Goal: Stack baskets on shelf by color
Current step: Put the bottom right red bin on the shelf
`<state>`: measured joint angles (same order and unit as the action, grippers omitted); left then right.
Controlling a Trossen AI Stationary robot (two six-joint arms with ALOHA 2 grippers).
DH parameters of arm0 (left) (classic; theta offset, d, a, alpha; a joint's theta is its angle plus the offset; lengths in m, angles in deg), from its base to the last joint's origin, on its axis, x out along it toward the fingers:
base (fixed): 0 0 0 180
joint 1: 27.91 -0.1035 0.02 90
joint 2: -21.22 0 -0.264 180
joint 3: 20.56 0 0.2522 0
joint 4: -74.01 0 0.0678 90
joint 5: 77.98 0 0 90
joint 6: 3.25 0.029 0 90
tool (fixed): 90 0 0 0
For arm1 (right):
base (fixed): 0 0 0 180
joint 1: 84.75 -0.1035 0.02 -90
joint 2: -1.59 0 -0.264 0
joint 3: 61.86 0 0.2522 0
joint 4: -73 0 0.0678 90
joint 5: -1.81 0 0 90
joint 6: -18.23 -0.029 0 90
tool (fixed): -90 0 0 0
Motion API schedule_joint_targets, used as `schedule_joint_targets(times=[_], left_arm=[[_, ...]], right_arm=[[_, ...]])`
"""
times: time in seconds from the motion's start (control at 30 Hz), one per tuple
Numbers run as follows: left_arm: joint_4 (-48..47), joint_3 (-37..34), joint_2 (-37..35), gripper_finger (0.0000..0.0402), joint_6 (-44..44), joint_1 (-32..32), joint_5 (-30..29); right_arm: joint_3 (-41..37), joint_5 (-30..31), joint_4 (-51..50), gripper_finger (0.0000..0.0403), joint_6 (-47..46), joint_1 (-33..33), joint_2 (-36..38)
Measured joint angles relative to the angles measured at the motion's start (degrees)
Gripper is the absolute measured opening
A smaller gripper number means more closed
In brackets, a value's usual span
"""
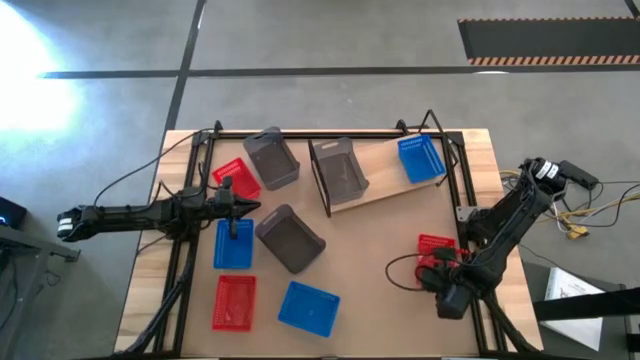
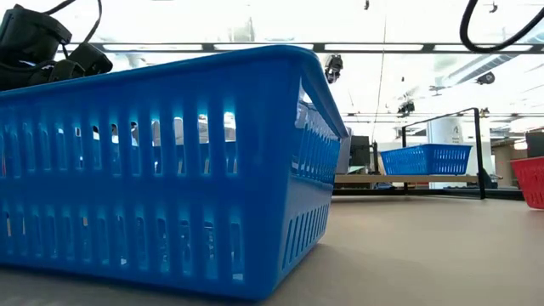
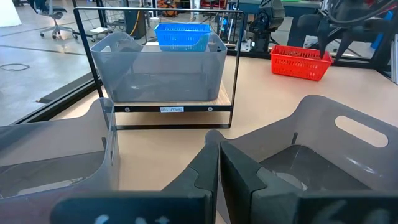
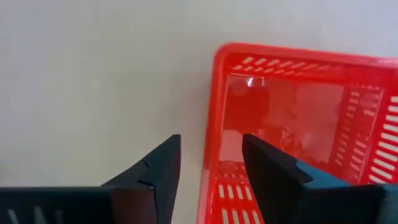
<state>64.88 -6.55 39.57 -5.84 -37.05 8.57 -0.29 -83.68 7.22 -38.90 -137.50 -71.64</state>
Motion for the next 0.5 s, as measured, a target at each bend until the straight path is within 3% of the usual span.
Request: schedule_joint_targets(times=[0.13, 0.33, 0.5], left_arm=[[0.0, 0.0, 0.0, 0.0, 0.0, 0.0, -0.02], [0.0, 0.0, 0.0, 0.0, -0.01, 0.0, -0.01], [0.0, 0.0, 0.0, 0.0, -0.02, -0.01, -0.01]], right_arm=[[-0.59, -0.01, 0.04, 0.0132, -0.59, 0.0, 0.0], [-0.57, -2.01, 1.93, 0.0025, 3.03, 0.02, 0.0], [3.5, -2.14, 3.9, 0.0015, 14.0, 0.53, 0.0]])
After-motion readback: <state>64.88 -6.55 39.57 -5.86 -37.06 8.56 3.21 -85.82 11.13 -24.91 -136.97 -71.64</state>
